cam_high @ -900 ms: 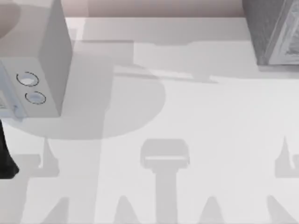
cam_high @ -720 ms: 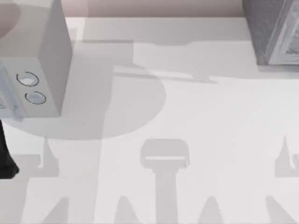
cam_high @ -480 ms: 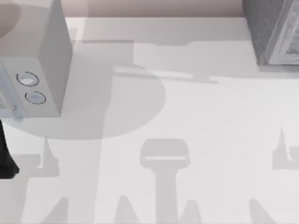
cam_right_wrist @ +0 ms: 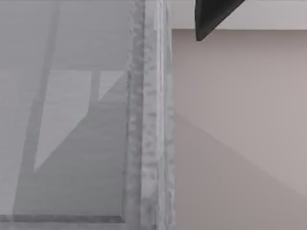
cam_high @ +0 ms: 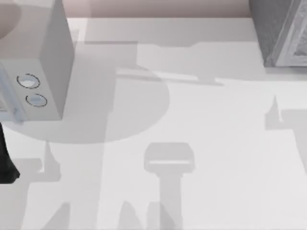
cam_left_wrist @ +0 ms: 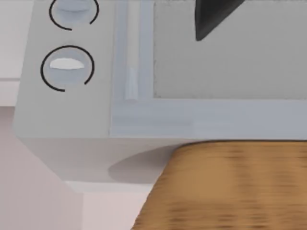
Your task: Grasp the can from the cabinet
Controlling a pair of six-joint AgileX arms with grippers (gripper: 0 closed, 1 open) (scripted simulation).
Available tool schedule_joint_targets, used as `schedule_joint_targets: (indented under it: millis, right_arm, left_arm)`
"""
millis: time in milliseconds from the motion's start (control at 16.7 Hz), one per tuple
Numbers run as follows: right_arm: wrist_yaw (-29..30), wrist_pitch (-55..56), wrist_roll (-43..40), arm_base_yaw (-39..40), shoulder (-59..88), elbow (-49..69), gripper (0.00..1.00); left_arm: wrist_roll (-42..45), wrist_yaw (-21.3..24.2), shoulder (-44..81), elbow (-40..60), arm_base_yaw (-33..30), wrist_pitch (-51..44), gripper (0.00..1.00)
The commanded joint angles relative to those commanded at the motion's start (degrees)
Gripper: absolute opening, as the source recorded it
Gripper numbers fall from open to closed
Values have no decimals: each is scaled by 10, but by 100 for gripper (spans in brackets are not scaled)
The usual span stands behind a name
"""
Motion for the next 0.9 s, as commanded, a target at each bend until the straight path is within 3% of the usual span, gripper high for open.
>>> schedule_joint_targets:
  millis: [540,900]
  right_arm:
    - [49,-101,5,44,315,432,100]
    - [62,-127,6,58,414,559,100]
  left_arm:
    - [0,0,0,0,0,0,100]
    - [0,0,0,0,0,0,100]
